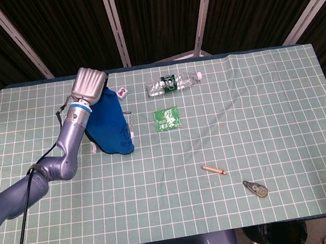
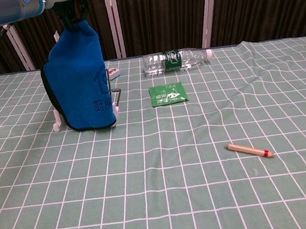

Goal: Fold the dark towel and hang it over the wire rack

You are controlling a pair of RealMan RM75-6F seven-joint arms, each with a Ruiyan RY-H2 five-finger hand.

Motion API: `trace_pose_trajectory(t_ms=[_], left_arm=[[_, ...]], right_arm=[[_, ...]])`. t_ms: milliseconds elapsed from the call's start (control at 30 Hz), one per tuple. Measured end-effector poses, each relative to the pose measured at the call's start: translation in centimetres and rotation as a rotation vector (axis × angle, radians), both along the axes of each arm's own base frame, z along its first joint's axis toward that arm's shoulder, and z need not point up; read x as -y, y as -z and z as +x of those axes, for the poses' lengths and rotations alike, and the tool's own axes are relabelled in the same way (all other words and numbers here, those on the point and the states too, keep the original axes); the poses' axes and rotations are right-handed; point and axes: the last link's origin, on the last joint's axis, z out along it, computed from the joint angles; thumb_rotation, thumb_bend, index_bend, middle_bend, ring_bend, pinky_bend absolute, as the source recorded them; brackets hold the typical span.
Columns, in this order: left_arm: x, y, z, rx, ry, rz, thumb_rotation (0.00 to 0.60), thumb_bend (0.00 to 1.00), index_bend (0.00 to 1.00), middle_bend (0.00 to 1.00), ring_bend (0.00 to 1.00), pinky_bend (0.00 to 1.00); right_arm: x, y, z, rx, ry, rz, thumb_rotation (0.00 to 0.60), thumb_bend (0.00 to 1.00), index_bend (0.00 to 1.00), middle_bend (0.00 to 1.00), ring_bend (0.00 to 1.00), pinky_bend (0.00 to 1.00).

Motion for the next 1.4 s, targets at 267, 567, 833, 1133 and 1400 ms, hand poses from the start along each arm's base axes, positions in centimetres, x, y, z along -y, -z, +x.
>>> trace_pose_trajectory(t_ms=[267,567,833,1133,1400], left_arm=[[-0.5,1.6,-1.1,0.018,-0.048,-0.019,0.600,0.33,0.12,0.96,0.94,1.00],[-0.1,2.4,-0.9,0.080,-0.079,-0.078,0.600,0.14,0.00,0.95,0.94,1.00],[1.1,1.3,-0.2,0.142,-0.044,-0.095,0.600,0.14,0.00,0.95,0.94,1.00],[4.5,-2.2,-1.4,0.273,0.015,-0.053,0.600,0.08,0.00,0.48,0.49,0.56],[11.9,-6.4,-6.7,0.359,-0.017,0.018,0.600,0.03,0.00,0.00,0.00,0.00]], right_arm=[[0.1,0.1,-0.1,0.000,0.009,0.004,0.600,0.00,0.00,0.00,0.00,0.00],[0.1,0.1,-0.1,0.000,0.005,0.004,0.600,0.00,0.00,0.00,0.00,0.00],[-0.2,0.2,0.3,0.003,-0.013,0.008,0.600,0.00,0.00,0.00,0.00,0.00],[-0.7,0.1,1.0,0.015,-0.053,0.007,0.600,0.00,0.00,0.00,0.00,0.00],[-1.2,-0.6,1.4,0.027,-0.093,-0.009,0.600,0.00,0.00,0.00,0.00,0.00]])
